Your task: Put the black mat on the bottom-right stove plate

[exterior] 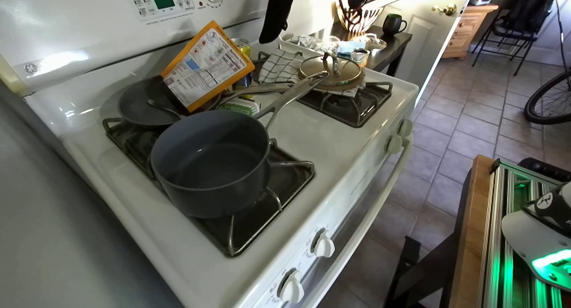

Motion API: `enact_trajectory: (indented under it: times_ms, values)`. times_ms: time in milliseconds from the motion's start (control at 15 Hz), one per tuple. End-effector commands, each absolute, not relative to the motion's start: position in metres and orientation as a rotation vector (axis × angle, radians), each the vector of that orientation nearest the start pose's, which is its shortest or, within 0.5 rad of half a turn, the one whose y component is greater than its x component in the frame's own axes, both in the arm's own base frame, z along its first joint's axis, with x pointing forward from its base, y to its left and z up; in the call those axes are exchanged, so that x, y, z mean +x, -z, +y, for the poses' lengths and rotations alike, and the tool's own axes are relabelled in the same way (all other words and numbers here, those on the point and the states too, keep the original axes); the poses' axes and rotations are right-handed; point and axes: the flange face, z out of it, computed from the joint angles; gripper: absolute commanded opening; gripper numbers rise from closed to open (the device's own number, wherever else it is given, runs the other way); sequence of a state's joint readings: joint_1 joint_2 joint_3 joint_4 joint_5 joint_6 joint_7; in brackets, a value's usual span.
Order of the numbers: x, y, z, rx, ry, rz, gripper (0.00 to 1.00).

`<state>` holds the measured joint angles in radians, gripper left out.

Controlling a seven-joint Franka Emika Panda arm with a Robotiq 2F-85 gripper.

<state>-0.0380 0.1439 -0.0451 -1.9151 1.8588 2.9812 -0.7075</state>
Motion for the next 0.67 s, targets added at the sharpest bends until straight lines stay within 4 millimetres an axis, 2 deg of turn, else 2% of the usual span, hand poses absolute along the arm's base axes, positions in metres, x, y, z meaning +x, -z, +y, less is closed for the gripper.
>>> enact_trajectory:
  times_ms: [0,333,600]
  values:
    - [0.613,-0.432,-0.104,-1.808,1.028,1.233,0.02]
    - [0.616,-0.392,-0.097,-1.829,0.914,1.323,0.02]
    - [0.608,-0.363,-0.114,-1.898,0.879,1.432,0.02]
